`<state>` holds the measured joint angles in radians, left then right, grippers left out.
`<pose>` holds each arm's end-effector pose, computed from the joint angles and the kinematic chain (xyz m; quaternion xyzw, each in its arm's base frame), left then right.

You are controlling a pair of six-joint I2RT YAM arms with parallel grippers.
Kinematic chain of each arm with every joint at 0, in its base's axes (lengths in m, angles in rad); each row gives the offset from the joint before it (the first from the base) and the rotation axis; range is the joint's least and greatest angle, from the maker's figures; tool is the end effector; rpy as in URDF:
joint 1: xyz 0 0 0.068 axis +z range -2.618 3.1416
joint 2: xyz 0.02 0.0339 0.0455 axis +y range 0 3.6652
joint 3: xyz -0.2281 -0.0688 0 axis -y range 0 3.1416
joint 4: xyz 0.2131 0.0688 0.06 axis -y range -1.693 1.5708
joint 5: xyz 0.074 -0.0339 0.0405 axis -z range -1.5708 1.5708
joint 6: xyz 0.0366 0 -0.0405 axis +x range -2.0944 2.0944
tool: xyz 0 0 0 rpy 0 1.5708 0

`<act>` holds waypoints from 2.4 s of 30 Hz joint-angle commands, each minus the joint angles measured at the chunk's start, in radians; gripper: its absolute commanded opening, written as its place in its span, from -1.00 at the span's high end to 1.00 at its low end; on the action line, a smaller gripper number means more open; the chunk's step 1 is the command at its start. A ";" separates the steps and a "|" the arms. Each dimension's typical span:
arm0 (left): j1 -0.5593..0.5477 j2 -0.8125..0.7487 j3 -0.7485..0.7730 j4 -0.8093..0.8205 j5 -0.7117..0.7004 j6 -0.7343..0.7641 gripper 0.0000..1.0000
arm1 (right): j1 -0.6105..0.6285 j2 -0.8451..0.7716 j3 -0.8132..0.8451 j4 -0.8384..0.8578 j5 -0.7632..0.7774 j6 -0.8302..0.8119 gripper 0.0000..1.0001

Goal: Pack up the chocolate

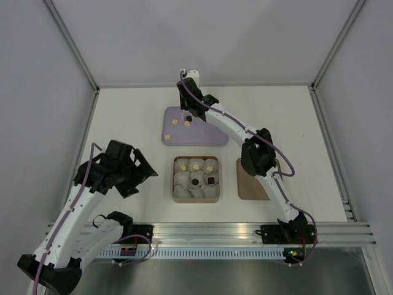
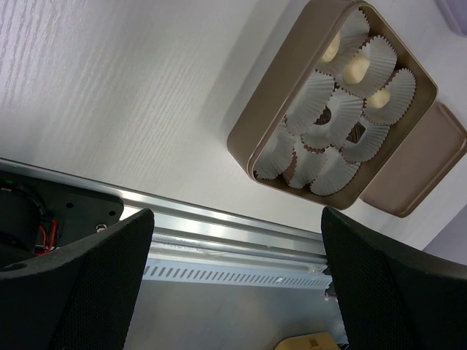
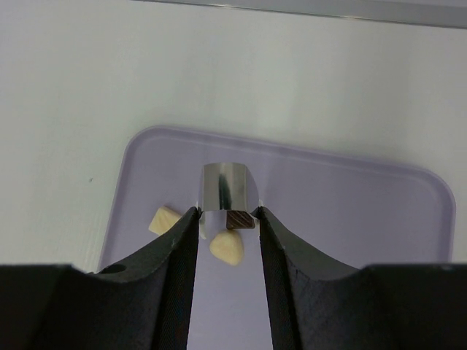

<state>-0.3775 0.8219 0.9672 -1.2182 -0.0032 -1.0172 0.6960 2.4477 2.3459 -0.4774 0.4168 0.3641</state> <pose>0.1113 -0.0440 0.2736 -0.3051 0.9199 -0.1570 0.1899 0.3958 0.3114 0.2386 -0.0451 0.8650 0.0783 0.4936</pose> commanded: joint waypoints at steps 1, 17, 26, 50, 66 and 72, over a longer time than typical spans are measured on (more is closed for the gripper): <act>-0.003 -0.007 -0.008 0.032 -0.018 -0.023 -0.99 | -0.006 0.007 0.058 0.063 0.042 -0.024 0.14; -0.004 -0.012 -0.019 0.039 -0.018 -0.024 -0.99 | -0.007 0.039 0.046 0.071 0.050 -0.027 0.15; -0.003 -0.012 -0.025 0.042 -0.020 -0.029 -0.99 | -0.010 0.060 0.047 0.079 0.065 -0.024 0.17; -0.003 -0.015 -0.036 0.045 -0.012 -0.037 -0.99 | -0.009 -0.064 -0.094 0.167 0.024 -0.102 0.57; -0.004 -0.027 0.005 0.017 0.023 -0.044 -0.99 | 0.046 -0.424 -0.367 0.191 -0.032 -0.166 0.59; -0.003 -0.049 0.031 -0.032 0.028 -0.043 -0.99 | 0.149 -0.677 -0.624 0.154 -0.001 -0.116 0.58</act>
<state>-0.3775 0.7925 0.9531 -1.2163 0.0059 -1.0332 0.7845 1.9102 1.7943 -0.3157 0.4007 0.2176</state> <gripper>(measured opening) 0.993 0.322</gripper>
